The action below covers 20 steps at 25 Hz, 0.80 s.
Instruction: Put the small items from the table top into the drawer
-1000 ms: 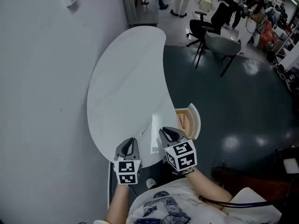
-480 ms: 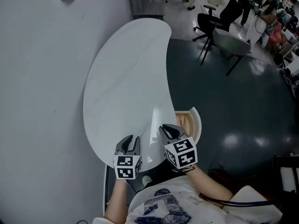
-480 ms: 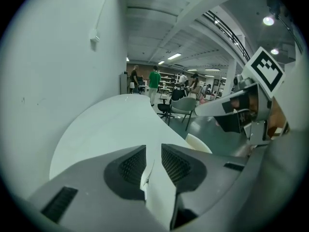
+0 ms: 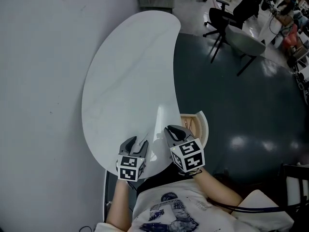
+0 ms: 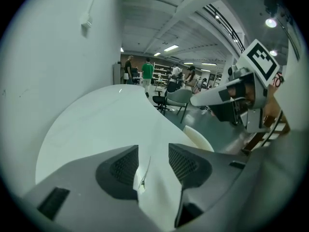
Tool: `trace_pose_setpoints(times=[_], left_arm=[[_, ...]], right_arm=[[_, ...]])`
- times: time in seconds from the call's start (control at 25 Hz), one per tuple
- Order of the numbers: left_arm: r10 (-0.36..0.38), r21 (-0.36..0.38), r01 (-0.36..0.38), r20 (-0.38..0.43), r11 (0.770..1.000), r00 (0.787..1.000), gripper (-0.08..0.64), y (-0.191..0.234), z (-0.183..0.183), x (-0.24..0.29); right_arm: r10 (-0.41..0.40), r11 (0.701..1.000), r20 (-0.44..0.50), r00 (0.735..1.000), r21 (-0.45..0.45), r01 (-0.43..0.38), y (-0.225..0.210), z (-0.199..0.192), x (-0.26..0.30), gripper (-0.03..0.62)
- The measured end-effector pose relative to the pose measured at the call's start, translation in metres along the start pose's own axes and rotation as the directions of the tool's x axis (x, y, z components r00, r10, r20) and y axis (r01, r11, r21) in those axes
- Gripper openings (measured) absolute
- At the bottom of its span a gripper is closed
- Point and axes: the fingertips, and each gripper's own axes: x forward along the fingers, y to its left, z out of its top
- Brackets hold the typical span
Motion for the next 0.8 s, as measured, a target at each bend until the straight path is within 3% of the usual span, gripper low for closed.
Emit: trace_pose_setpoints(times=[0.44, 0.8], left_arm=[[0.006, 0.033, -0.002, -0.130, 0.999, 0.992, 0.204, 0.014, -0.027, 0.039], [-0.003, 0.044, 0.013, -0.219, 0.999, 0.976, 0.193, 0.017, -0.050, 0.059]], right_arm=[[0.040, 0.999, -0.076, 0.996, -0.008, -0.040, -0.005, -0.009, 0.031, 0.054], [0.048, 0.999, -0.085, 0.995, -0.015, -0.050, -0.008, -0.009, 0.039, 0.054]])
